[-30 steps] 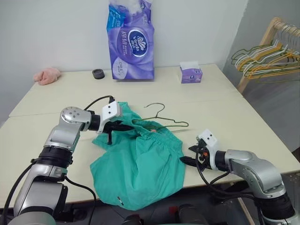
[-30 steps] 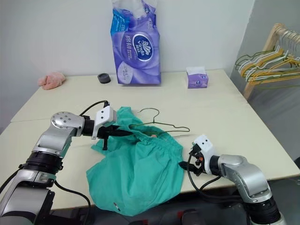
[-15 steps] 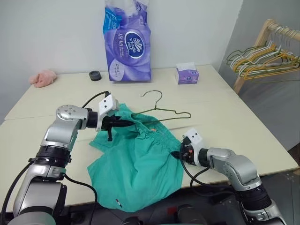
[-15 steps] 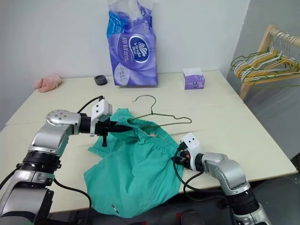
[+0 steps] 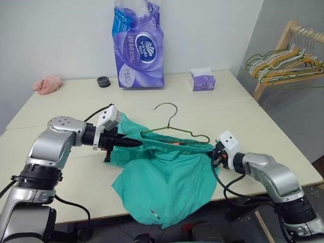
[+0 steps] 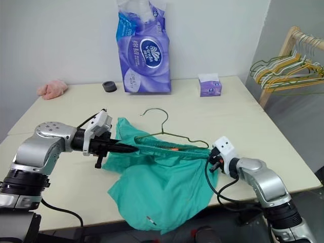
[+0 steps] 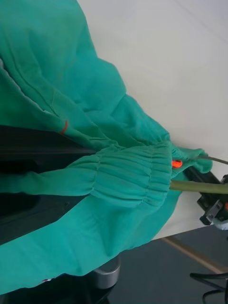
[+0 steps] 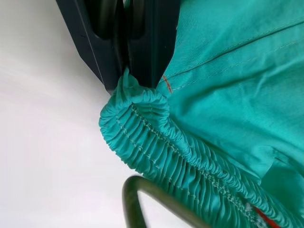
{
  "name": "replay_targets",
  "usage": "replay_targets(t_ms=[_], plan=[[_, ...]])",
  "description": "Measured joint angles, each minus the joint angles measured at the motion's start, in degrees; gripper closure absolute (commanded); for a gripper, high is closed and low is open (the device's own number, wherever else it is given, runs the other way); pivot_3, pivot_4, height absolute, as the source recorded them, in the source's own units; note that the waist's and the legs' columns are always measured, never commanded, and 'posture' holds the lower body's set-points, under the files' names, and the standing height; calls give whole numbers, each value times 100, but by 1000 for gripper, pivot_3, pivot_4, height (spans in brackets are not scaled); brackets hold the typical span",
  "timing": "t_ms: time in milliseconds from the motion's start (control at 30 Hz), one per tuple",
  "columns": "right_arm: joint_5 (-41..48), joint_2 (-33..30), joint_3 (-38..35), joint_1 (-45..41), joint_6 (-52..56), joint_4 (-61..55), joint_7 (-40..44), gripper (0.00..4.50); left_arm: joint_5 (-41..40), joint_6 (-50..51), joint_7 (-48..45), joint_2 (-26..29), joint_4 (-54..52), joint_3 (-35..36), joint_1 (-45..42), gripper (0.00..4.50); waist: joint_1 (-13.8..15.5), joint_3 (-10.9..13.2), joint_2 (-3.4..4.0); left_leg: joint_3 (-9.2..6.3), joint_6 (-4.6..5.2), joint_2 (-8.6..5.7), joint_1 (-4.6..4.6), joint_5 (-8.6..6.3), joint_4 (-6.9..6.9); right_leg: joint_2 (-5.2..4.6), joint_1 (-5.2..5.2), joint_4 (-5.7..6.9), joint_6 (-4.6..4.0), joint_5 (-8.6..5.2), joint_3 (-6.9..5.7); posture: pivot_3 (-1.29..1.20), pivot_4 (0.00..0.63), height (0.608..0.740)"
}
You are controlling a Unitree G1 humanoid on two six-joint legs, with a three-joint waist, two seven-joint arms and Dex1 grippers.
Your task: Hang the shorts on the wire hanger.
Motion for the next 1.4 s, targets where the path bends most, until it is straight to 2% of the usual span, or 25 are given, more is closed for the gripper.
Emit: replay_targets(t_ms=[400, 767, 867, 1100, 1333, 1400], plan=[[42, -429, -4, 154, -20, -460, 195, 4469, 551, -686, -48, 109, 284, -296, 5, 4500, 4, 3, 6, 5, 0, 1, -1, 0, 0, 1, -1, -1, 0, 0, 2, -194, 18, 740], [39, -1735, 0, 248, -599, -799, 1024, 4469, 984, -1266, 184, 80, 679, -409, 24, 4500, 5, 5, 7, 11, 1, 7, -1, 0, 0, -1, -1, -7, 1, -1, 2, -202, 15, 740], [-118, -1812, 176, 180, -726, -818, 1095, 4469, 1058, -1323, 343, 0, 752, -408, -67, 4500, 6, 5, 8, 13, 1, 7, -2, 0, 1, -2, -1, -6, 1, -1, 5, -207, 15, 740], [-829, -1590, 984, -1049, -727, -910, 1131, 4469, 1077, -1101, 908, -504, 285, -399, -86, 4500, -10, 5, 9, 12, 0, 11, -2, 0, 0, -4, -5, -5, 1, -1, 7, -207, 12, 740], [-1015, -1540, 1416, -1210, -728, -880, 1656, 4469, 1118, -1063, 1047, -527, 59, -402, 113, 4500, 4, 5, 9, 8, 0, 11, -3, 0, 3, -11, -3, -5, 1, -1, 5, -196, 9, 740], [-1048, -1577, 1418, -1207, -778, -879, 1746, 3976, 1127, -1065, 1095, -531, 51, -402, 124, 4500, 2, 5, 9, 10, 0, 11, -3, 0, 2, -11, -3, -5, 1, -1, 8, -196, 9, 740]])
